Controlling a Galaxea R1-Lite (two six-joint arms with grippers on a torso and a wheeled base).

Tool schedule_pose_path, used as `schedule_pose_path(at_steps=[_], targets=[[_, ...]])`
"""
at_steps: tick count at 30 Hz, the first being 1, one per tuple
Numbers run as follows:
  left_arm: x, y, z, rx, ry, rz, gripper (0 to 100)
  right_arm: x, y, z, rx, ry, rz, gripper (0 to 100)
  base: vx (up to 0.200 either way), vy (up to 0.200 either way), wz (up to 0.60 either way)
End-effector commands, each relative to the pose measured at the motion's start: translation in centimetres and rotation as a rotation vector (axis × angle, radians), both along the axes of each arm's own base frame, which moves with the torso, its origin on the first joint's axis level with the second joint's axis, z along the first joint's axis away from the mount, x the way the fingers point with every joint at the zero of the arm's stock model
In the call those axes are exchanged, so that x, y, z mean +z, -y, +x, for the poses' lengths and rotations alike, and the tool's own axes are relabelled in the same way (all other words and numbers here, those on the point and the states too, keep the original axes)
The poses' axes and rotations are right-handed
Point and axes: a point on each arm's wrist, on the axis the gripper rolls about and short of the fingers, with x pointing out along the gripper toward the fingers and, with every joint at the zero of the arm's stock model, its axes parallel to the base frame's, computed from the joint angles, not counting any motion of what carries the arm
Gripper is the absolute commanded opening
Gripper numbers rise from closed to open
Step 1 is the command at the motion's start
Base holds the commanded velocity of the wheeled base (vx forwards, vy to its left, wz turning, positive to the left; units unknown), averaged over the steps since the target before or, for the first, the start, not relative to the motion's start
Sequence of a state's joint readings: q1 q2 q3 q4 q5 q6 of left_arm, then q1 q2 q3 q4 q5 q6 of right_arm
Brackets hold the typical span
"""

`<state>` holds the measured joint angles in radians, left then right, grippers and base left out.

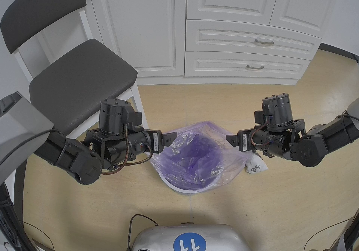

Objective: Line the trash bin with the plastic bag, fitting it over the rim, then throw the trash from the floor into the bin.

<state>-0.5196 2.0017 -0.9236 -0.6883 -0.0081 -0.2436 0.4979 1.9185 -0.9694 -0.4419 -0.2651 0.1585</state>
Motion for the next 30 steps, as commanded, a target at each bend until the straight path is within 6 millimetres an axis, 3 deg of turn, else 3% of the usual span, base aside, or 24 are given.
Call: schedule_pose_path(at_steps=[1, 8, 19, 30], targets=[[-0.4, 0.8, -0.3, -0.039, 0.049, -0.036, 100, -0.6, -0.2, 0.5, -0.006, -0.017, -0.006, 100, 0.000, 0.000, 0.00], [-1.4, 0.9, -0.5, -0.074, 0.117, -0.089, 100, -1.1, -0.3, 0.8, -0.008, -0.029, -0.005, 100, 0.000, 0.000, 0.00], [-1.7, 2.4, 2.3, -0.040, 0.009, -0.012, 100, -2.7, -0.3, 0.9, 0.056, 0.013, 0.061, 100, 0.000, 0.000, 0.00], [-5.8, 3.3, 4.1, -0.031, -0.064, 0.039, 100, -7.6, -0.6, 5.7, -0.011, -0.065, 0.033, 100, 0.000, 0.000, 0.00]])
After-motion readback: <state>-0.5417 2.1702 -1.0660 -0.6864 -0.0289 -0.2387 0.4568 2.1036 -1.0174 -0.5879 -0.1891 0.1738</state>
